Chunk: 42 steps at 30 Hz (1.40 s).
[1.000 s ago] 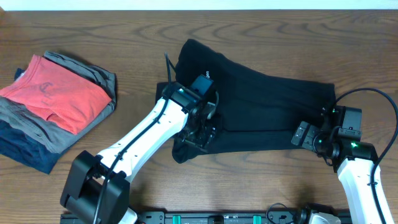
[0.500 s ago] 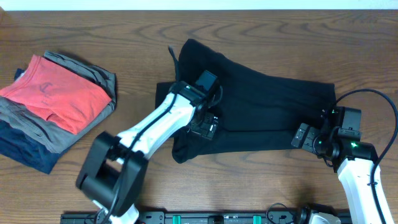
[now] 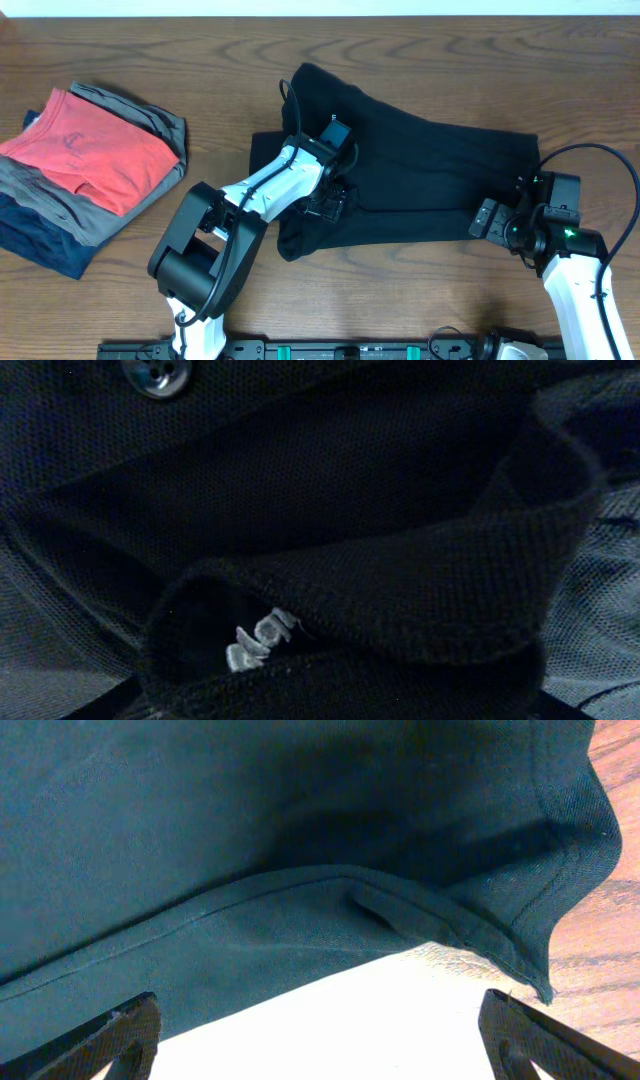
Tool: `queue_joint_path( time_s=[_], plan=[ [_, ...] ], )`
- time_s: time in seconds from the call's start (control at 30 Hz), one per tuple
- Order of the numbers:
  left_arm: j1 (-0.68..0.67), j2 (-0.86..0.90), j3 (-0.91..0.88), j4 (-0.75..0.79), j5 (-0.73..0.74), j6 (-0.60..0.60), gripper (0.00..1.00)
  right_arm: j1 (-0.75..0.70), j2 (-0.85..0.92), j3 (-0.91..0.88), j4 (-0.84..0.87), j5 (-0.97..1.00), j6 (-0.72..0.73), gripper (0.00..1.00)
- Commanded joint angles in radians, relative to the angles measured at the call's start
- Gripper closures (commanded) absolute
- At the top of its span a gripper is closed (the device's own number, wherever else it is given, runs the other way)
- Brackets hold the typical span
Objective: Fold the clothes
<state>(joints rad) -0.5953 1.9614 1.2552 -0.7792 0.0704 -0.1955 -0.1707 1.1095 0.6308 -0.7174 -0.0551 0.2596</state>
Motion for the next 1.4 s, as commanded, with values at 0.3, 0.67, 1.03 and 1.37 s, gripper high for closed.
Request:
queue_joint_path(
  time_s=[0.3, 0.67, 1.03, 1.37],
  plan=[
    [0.005, -0.049, -0.002, 0.068, -0.019, -0.009, 0.33, -0.008, -0.008, 0.006, -0.006, 0.006, 0.002, 0.01],
    [0.005, -0.049, -0.002, 0.103, -0.019, -0.009, 0.47, -0.008, -0.008, 0.006, -0.02, 0.006, 0.002, 0.01],
    [0.005, -0.206, -0.001, -0.065, -0.015, -0.009, 0.92, -0.008, -0.008, 0.006, -0.09, 0.178, 0.157, 0.01],
    [0.005, -0.386, -0.002, -0.24, 0.053, -0.051, 0.89, -0.051, 0.003, 0.006, -0.056, 0.127, 0.226, 0.01]
  ],
)
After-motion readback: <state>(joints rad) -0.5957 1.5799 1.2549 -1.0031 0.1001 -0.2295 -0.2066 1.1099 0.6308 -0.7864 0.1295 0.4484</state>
